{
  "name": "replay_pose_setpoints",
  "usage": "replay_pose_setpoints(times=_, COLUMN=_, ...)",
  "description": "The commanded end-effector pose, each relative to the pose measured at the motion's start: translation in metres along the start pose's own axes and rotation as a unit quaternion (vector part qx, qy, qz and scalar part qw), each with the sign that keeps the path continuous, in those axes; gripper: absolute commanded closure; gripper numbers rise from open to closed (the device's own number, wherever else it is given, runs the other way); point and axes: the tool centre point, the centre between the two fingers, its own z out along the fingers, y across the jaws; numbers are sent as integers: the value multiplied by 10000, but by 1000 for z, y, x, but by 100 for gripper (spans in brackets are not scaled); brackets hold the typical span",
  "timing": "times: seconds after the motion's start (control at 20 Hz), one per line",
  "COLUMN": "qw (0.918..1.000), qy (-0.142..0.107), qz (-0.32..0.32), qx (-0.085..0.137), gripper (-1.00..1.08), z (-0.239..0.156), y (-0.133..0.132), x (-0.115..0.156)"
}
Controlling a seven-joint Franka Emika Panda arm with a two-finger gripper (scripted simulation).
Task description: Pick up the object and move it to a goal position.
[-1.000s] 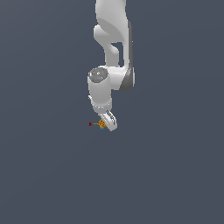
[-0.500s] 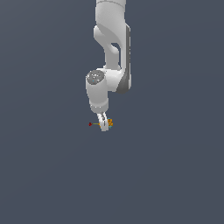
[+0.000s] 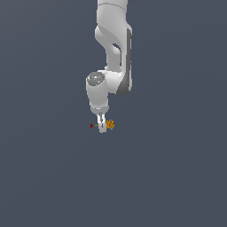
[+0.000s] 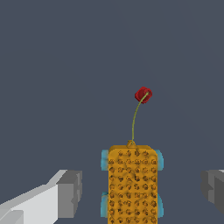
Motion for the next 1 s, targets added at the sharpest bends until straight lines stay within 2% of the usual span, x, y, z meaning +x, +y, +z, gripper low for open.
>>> replay_pose_setpoints(times=0.0, qw=10000, qy=0, qz=1, qx=0, gripper=-92, z=0, y=0, x=0)
replay_pose_setpoints(times=0.9, qw=10000, qy=0, qz=30, qx=0, gripper=-92, z=51, y=1, x=0)
replay_pose_setpoints(times=0.95, qw=10000, qy=0, qz=30, qx=0, gripper=108, z=51, y=1, x=0)
